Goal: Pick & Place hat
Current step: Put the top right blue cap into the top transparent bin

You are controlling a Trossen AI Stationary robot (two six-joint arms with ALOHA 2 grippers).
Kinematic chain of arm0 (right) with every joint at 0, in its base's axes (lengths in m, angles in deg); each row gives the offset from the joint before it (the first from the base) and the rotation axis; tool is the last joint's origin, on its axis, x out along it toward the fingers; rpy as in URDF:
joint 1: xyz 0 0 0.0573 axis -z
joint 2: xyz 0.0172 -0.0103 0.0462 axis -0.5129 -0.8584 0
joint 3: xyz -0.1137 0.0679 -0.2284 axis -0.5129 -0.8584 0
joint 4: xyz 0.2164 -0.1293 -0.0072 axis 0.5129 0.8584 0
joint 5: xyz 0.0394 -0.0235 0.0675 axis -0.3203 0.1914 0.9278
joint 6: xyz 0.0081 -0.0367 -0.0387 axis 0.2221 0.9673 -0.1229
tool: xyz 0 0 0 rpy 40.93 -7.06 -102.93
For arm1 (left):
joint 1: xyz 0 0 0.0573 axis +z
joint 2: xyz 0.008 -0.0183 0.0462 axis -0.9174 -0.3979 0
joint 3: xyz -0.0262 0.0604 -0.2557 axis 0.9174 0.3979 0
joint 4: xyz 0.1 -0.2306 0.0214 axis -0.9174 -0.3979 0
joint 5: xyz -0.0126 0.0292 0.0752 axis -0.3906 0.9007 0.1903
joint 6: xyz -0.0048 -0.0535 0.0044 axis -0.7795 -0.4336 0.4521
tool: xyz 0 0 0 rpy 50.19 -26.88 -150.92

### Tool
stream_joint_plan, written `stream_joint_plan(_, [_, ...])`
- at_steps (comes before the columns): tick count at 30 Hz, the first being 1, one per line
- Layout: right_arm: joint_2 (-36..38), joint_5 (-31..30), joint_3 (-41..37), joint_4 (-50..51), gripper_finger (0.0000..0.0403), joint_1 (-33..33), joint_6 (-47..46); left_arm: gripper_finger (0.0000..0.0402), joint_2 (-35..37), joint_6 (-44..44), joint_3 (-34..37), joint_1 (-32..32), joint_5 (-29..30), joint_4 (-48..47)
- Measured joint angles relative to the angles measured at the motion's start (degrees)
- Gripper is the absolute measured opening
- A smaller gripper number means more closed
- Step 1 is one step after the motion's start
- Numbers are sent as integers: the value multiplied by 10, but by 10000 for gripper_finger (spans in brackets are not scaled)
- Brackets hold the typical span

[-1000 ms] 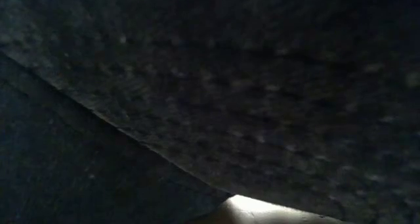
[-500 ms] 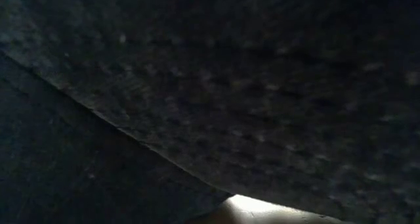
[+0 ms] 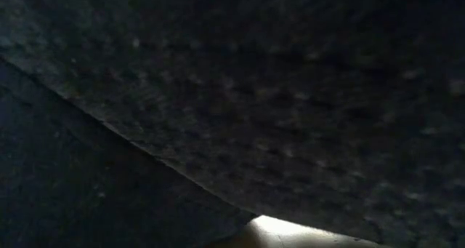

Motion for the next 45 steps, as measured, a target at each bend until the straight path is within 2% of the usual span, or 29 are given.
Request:
stream_joint_plan(7, [-27,37,-5,-9,11,31,3,3,0,0,0,0,0,0])
stream_joint_plan(20, [-65,147,-16,-28,11,90,-21,3,0,0,0,0,0,0])
stream_joint_plan(30, [-109,157,-21,1,11,101,-36,3,0,0,0,0,0,0])
stream_joint_plan(34, [-112,184,-35,1,11,103,-64,3,0,0,0,0,0,0])
stream_joint_plan(45, [-112,195,-89,14,11,102,-101,3,0,0,0,0,0,0])
